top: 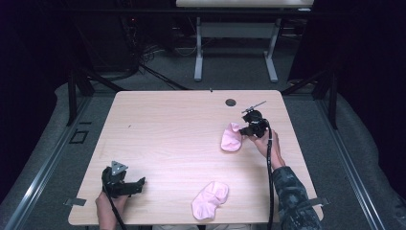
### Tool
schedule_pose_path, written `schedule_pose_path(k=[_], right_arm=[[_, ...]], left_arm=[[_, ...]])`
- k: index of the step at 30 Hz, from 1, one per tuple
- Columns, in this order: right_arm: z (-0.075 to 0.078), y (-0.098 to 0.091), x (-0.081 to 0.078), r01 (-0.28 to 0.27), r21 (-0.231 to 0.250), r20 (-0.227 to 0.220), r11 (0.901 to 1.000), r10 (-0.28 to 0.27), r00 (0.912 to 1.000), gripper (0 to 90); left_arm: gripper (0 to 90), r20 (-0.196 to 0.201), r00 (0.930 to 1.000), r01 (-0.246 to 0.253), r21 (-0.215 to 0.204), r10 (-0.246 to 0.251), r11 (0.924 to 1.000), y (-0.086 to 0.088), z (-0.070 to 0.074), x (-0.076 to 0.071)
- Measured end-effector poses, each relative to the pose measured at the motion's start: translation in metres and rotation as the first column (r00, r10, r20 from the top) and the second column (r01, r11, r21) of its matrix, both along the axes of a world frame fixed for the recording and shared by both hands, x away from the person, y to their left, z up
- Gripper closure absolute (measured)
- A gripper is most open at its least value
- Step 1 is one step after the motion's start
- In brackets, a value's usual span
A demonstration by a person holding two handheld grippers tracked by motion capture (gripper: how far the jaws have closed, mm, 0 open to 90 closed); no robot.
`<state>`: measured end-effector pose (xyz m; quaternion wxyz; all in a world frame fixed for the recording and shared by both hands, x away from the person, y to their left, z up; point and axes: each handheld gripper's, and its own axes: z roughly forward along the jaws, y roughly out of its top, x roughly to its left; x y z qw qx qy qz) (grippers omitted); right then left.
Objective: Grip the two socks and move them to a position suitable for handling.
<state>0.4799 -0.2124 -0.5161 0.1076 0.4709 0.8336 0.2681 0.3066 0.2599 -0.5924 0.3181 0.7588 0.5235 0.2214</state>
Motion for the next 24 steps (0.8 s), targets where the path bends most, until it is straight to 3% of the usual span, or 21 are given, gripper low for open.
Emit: schedule_pose_path(k=[4,9,15,16,20,22,24], right_arm=[[0.023,0.011,-0.019,-0.057,0.024,0.042,0.9981,0.056,0.9975,86.5],[0.048,0.033,-0.049,-0.16,0.051,0.083,0.9857,0.156,0.9843,86.3],[0.064,0.062,-0.082,-0.293,0.091,0.109,0.9518,0.283,0.953,86.2],[0.064,0.068,-0.088,-0.321,0.106,0.11,0.941,0.31,0.9443,86.1],[0.051,0.086,-0.1,-0.387,0.087,0.079,0.9179,0.381,0.9212,85.9],[0.032,0.094,-0.101,-0.409,0.069,0.036,0.9101,0.407,0.9127,85.7],[0.017,0.098,-0.1,-0.411,0.052,0.01,0.9103,0.411,0.9117,85.5]], left_arm=[[2.1,0.001,1.0,-0.001,-0.001,0.001,1.0,0.0,0.0,0.0],[2.1,0.001,1.0,-0.001,-0.002,0.001,1.0,0.0,0.0,0.0],[2.1,0.002,1.0,-0.002,-0.002,0.002,1.0,0.0,0.0,0.0],[2.1,0.002,1.0,-0.002,-0.002,0.002,1.0,0.0,0.0,0.0],[2.1,0.001,1.0,-0.001,-0.002,0.001,1.0,0.0,0.0,0.0],[2.1,0.002,1.0,-0.001,-0.002,0.001,1.0,0.0,0.0,0.0],[2.2,0.002,1.0,-0.001,-0.002,0.001,1.0,0.0,0.0,0.0]])
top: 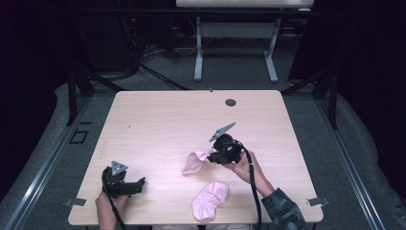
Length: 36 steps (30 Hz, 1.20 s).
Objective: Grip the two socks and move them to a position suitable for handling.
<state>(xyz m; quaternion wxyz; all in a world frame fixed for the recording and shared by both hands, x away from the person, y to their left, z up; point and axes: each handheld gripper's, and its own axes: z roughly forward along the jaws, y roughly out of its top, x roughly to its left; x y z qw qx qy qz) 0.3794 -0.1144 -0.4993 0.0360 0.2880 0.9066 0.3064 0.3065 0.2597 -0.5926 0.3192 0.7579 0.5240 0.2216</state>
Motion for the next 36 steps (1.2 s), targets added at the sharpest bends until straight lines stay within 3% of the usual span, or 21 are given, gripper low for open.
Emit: schedule_pose_path(k=[2,6,8,13,17,20,25,28,31,33,36], right_arm=[[-0.016,0.003,0.001,0.009,-0.046,-0.018,0.9989,-0.009,0.9998,85.3],[-0.039,0.002,0.0,0.006,-0.055,-0.067,0.9985,-0.01,0.9977,84.8],[-0.047,0.003,-0.001,-0.004,-0.093,-0.07,0.9956,-0.003,0.9976,84.5],[-0.055,0.001,-0.004,0.006,-0.093,-0.061,0.9956,-0.011,0.998,81.2],[-0.053,0.0,-0.006,0.004,-0.104,-0.056,0.9946,-0.01,0.9984,65.4],[-0.049,-0.005,-0.008,0.007,-0.082,-0.05,0.9966,-0.011,0.9987,49.5],[-0.035,-0.015,-0.017,0.026,-0.05,0.005,0.9984,-0.025,0.9997,26.1],[-0.026,-0.02,-0.022,0.029,-0.038,0.039,0.9988,-0.028,0.9989,21.5],[-0.02,-0.024,-0.029,0.045,-0.037,0.076,0.9983,-0.042,0.9962,20.3],[-0.019,-0.026,-0.031,0.048,-0.041,0.085,0.998,-0.044,0.9954,21.1],[-0.017,-0.029,-0.034,0.055,-0.036,0.091,0.9978,-0.052,0.9945,21.8]], left_arm=[[2.1,0.0,1.0,0.0,0.0,0.0,1.0,0.0,0.0,0.0],[2.1,0.0,1.0,0.0,0.001,0.0,1.0,0.0,0.0,0.0],[2.2,0.0,1.0,0.0,0.001,0.0,1.0,0.0,0.0,0.0],[2.1,0.0,1.0,0.0,0.001,0.0,1.0,0.0,0.0,0.0],[2.1,-0.002,1.0,0.001,0.0,-0.001,1.0,0.0,0.0,0.0],[2.1,-0.002,1.0,-0.001,0.0,0.001,1.0,0.0,0.0,0.0],[1.8,-0.003,0.9998,-0.02,0.0,0.02,0.9998,-0.001,0.0,-0.001],[1.2,-0.009,0.9997,-0.021,0.003,0.021,0.9998,-0.002,0.0,0.0],[0.0,-0.052,0.9985,0.014,-0.008,-0.014,0.9999,-0.005,0.006,0.004],[0.0,-0.031,0.9993,0.019,-0.042,-0.02,0.9989,-0.009,0.013,0.005],[0.0,-0.018,0.9981,0.058,-0.039,-0.059,0.9976,-0.023,0.026,0.009]])
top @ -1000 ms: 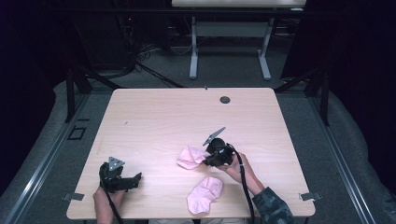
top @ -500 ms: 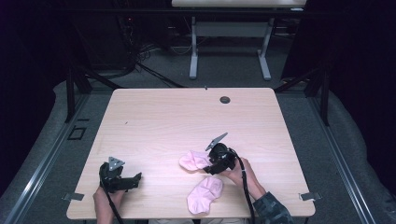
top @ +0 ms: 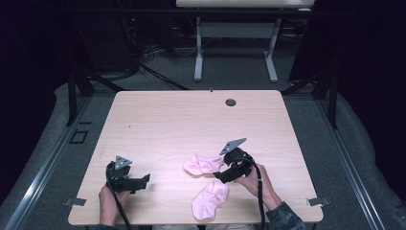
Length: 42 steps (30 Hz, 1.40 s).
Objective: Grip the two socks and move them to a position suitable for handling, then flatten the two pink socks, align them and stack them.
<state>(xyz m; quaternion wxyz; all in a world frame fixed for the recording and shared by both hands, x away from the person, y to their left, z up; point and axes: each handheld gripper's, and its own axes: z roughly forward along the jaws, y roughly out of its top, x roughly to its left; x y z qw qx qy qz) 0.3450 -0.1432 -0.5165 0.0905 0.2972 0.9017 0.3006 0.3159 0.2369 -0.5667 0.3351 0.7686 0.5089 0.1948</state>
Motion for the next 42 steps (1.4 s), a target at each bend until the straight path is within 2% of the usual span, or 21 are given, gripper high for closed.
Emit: schedule_pose_path(k=[3,6,10,12,14,18,19,22,26,28,30,32,35,37,39,42], right_arm=[[0.001,-0.001,-0.004,0.004,0.003,0.001,1.0,-0.004,1.0,22.6],[0.0,-0.003,-0.011,0.014,0.004,0.002,0.9999,-0.014,0.9999,23.8],[0.0,-0.009,-0.022,0.031,0.012,-0.008,0.9994,-0.031,0.9995,25.8],[-0.001,-0.012,-0.03,0.039,0.024,-0.014,0.9989,-0.039,0.9991,25.9],[-0.001,-0.013,-0.037,0.034,0.029,-0.025,0.999,-0.033,0.9991,27.7],[-0.005,-0.008,-0.055,0.021,0.049,-0.06,0.9986,-0.018,0.9981,38.2],[-0.007,-0.005,-0.06,0.016,0.054,-0.072,0.9984,-0.013,0.9974,41.9],[-0.015,0.005,-0.07,-0.001,0.031,-0.101,0.9995,0.004,0.9949,51.0],[-0.027,0.016,-0.073,-0.018,0.008,-0.136,0.9998,0.018,0.9906,61.8],[-0.035,0.02,-0.074,-0.013,0.014,-0.163,0.9998,0.015,0.9865,67.3],[-0.039,0.022,-0.073,-0.018,-0.003,-0.172,0.9998,0.017,0.985,75.5],[-0.041,0.023,-0.072,-0.021,0.005,-0.174,0.9998,0.021,0.9844,82.2],[-0.037,0.021,-0.072,-0.025,0.006,-0.157,0.9997,0.025,0.9873,84.5],[-0.032,0.02,-0.072,-0.013,0.046,-0.149,0.9989,0.02,0.9887,84.5],[-0.02,0.017,-0.07,-0.015,0.071,-0.143,0.9974,0.025,0.9895,84.5],[-0.006,0.013,-0.067,-0.016,0.114,-0.127,0.9933,0.03,0.9914,84.4]], left_arm=[[0.1,0.001,0.9984,0.056,0.001,-0.056,0.9984,-0.018,0.009,0.003],[0.5,0.006,0.993,0.118,0.002,-0.118,0.993,-0.039,0.014,-0.001],[0.6,0.008,0.9788,0.205,-0.009,-0.205,0.9788,-0.068,0.015,-0.017],[1.2,0.006,0.974,0.226,0.009,-0.226,0.974,-0.078,0.014,-0.023],[1.5,0.002,0.9702,0.242,0.001,-0.242,0.9702,-0.083,0.012,-0.025],[2.2,-0.012,0.97,0.243,0.005,-0.243,0.97,-0.086,0.007,-0.026],[2.3,-0.019,0.9721,0.234,-0.004,-0.234,0.9723,-0.086,0.006,-0.026],[3.5,-0.022,0.9733,0.228,-0.007,-0.228,0.9736,-0.085,0.004,-0.025],[4.8,-0.022,0.9708,0.239,0.003,-0.239,0.971,-0.086,0.004,-0.026],[5.0,-0.021,0.9715,0.236,-0.009,-0.236,0.9717,-0.087,0.002,-0.027],[5.4,-0.025,0.971,0.238,-0.009,-0.238,0.9713,-0.087,0.001,-0.027],[5.6,-0.026,0.9699,0.242,-0.01,-0.242,0.9703,-0.087,-0.001,-0.028],[6.5,-0.024,0.9695,0.243,-0.021,-0.244,0.9697,-0.087,-0.002,-0.03],[7.5,-0.017,0.968,0.25,-0.023,-0.25,0.968,-0.086,-0.003,-0.032],[9.0,-0.008,0.9676,0.252,-0.039,-0.252,0.967,-0.087,-0.003,-0.035],[11.7,0.011,0.963,0.269,-0.04,-0.269,0.9622,-0.088,-0.004,-0.039]])
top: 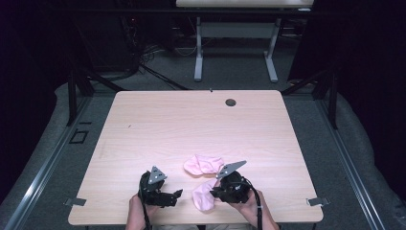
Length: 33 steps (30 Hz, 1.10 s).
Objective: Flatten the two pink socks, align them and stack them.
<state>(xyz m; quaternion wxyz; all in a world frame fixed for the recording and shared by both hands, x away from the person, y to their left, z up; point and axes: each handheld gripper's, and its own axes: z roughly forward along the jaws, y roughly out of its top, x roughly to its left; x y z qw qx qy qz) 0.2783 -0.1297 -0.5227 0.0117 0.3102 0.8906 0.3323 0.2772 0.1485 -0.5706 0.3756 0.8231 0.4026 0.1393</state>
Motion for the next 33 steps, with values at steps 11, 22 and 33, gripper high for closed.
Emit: schedule_pose_path(k=[11,22,33], right_arm=[[0.052,-0.001,0.009,-0.032,0.076,0.078,0.9966,0.026,0.9967,84.4],[0.073,0.007,0.01,-0.083,0.11,0.098,0.9905,0.072,0.9926,84.4],[0.06,0.002,0.015,-0.084,0.112,0.06,0.9902,0.078,0.9952,84.2]], left_arm=[[16.3,0.006,0.9978,0.066,-0.078,-0.066,0.9947,-0.009,-0.005,0.001],[31.9,0.122,0.973,0.218,-0.208,-0.196,0.9536,-0.031,-0.002,0.02],[89.5,0.229,0.9434,0.289,-0.213,-0.24,0.9332,-0.042,-0.001,0.018]])
